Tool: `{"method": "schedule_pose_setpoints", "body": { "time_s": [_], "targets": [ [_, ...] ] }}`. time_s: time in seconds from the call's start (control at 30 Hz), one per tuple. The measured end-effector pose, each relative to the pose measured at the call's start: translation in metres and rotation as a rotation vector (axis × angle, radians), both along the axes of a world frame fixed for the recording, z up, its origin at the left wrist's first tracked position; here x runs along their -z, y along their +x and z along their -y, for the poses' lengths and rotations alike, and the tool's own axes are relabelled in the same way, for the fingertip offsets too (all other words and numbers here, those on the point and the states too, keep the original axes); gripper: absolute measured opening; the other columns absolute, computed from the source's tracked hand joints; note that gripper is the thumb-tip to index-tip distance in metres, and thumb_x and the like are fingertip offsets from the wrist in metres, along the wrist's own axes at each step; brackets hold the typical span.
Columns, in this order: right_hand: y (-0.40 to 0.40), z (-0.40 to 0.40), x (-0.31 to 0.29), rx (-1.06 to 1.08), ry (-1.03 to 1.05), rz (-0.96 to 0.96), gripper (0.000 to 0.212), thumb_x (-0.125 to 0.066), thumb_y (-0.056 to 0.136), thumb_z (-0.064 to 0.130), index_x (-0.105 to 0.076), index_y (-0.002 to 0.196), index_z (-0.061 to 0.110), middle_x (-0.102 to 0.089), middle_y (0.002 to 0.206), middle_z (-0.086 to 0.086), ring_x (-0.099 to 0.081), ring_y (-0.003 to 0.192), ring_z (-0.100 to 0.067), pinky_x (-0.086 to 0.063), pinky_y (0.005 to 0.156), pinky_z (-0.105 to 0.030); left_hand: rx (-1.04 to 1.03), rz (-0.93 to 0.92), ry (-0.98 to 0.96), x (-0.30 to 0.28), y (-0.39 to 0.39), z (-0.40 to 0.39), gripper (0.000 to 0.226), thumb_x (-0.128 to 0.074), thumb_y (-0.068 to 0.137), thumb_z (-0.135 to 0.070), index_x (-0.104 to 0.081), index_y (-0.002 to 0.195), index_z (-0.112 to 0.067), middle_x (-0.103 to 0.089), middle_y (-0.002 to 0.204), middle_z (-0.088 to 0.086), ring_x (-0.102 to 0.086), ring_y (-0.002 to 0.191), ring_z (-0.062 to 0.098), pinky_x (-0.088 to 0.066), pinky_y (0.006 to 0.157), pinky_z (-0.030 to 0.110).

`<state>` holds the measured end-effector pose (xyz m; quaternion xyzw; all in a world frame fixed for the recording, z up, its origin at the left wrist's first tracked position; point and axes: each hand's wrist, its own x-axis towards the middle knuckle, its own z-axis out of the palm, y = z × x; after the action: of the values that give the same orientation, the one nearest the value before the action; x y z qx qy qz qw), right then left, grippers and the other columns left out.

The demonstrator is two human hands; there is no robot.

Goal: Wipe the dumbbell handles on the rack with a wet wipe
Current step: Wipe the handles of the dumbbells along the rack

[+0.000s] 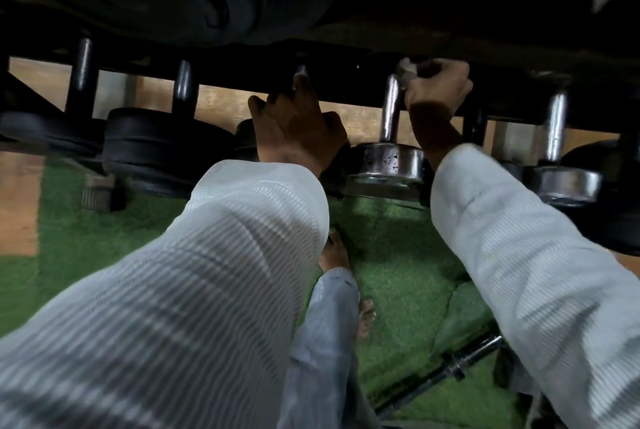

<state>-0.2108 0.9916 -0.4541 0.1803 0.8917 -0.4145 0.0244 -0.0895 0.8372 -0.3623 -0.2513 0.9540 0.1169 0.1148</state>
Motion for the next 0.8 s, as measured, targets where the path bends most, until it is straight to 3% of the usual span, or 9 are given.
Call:
{"method": "schedule_pose_setpoints", "body": {
  "time_s": [0.17, 0.27, 0.33, 0.4, 0.43, 0.57, 0.67, 0.73, 0.8],
  "targets": [
    [0.007, 0.001, -0.001, 0.044, -0.053, 0.095, 0.02, -0.077, 0.088, 0.036, -0.075, 0.077, 0.019, -0.067, 0.069, 0.007, -0.063, 0.066, -0.005, -0.051, 0.063, -0.015, 0.009, -0.005, -0.004, 0.004, -0.001, 0.0, 0.056, -0.055, 0.087, -0.039, -0.048, 0.135, -0.01, -0.069, 0.109, 0.013, -0.063, 0.102, 0.035, -0.034, 0.105, 0.048],
    [0.009, -0.006, 0.003, 0.159, -0.307, 0.342, 0.025, -0.072, 0.091, 0.02, -0.065, 0.068, 0.015, -0.064, 0.059, 0.002, -0.062, 0.051, -0.01, -0.05, 0.052, -0.025, 0.025, -0.019, -0.027, 0.007, 0.0, 0.0, 0.059, -0.054, 0.087, -0.039, -0.048, 0.137, -0.009, -0.07, 0.103, 0.012, -0.065, 0.097, 0.034, -0.036, 0.101, 0.049],
    [0.008, -0.005, -0.002, 0.207, -0.645, 0.521, 0.011, -0.064, 0.089, 0.013, -0.066, 0.082, 0.005, -0.074, 0.077, -0.011, -0.072, 0.061, -0.022, -0.062, 0.067, -0.036, 0.033, -0.032, -0.034, 0.008, 0.0, 0.001, 0.06, -0.053, 0.087, -0.039, -0.048, 0.138, -0.008, -0.07, 0.102, 0.011, -0.065, 0.095, 0.034, -0.037, 0.099, 0.048],
    [0.006, 0.002, -0.008, 0.154, -0.873, 0.588, 0.011, -0.06, 0.088, 0.013, -0.063, 0.084, 0.004, -0.07, 0.089, -0.013, -0.071, 0.076, -0.024, -0.06, 0.086, -0.041, 0.038, -0.027, -0.031, 0.009, 0.0, 0.002, 0.058, -0.053, 0.087, -0.039, -0.049, 0.137, -0.009, -0.07, 0.102, 0.01, -0.065, 0.096, 0.033, -0.037, 0.099, 0.048],
    [0.006, 0.004, -0.009, 0.118, -0.917, 0.61, 0.009, -0.064, 0.085, 0.015, -0.064, 0.084, 0.006, -0.067, 0.087, -0.009, -0.068, 0.077, -0.02, -0.058, 0.086, -0.041, 0.037, -0.022, -0.029, 0.009, 0.0, 0.002, 0.057, -0.053, 0.087, -0.04, -0.05, 0.136, -0.01, -0.07, 0.102, 0.01, -0.065, 0.096, 0.032, -0.037, 0.099, 0.048],
    [-0.001, 0.02, -0.008, 0.077, -0.705, 0.678, 0.05, -0.088, 0.063, 0.019, -0.071, 0.108, 0.008, -0.073, 0.094, 0.0, -0.066, 0.075, -0.01, -0.054, 0.068, -0.03, 0.032, -0.001, -0.034, 0.01, -0.001, 0.003, 0.056, -0.053, 0.087, -0.041, -0.051, 0.133, -0.01, -0.071, 0.099, 0.01, -0.065, 0.093, 0.032, -0.038, 0.098, 0.047],
    [-0.001, 0.031, -0.002, 0.173, -0.551, 0.549, 0.025, -0.083, 0.075, 0.016, -0.067, 0.092, 0.007, -0.071, 0.083, -0.004, -0.063, 0.062, -0.011, -0.056, 0.06, -0.027, 0.034, -0.004, -0.019, 0.009, -0.002, 0.002, 0.053, -0.054, 0.087, -0.041, -0.052, 0.13, -0.011, -0.071, 0.099, 0.01, -0.064, 0.094, 0.032, -0.037, 0.099, 0.047],
    [0.004, 0.037, 0.001, 0.251, -0.487, 0.466, 0.028, -0.082, 0.076, 0.024, -0.065, 0.09, 0.007, -0.071, 0.085, -0.005, -0.072, 0.073, -0.018, -0.062, 0.065, -0.033, 0.035, 0.018, -0.007, 0.006, -0.003, 0.003, 0.049, -0.054, 0.087, -0.042, -0.052, 0.125, -0.012, -0.07, 0.1, 0.009, -0.064, 0.095, 0.032, -0.037, 0.101, 0.047],
    [0.008, 0.038, 0.001, 0.305, -0.38, 0.384, 0.049, -0.088, 0.063, 0.035, -0.067, 0.1, 0.01, -0.07, 0.093, -0.002, -0.072, 0.089, -0.022, -0.064, 0.077, -0.038, 0.035, 0.033, 0.016, 0.004, -0.003, 0.004, 0.046, -0.054, 0.088, -0.042, -0.052, 0.123, -0.012, -0.07, 0.1, 0.01, -0.063, 0.095, 0.032, -0.037, 0.1, 0.047]
  ]
}}
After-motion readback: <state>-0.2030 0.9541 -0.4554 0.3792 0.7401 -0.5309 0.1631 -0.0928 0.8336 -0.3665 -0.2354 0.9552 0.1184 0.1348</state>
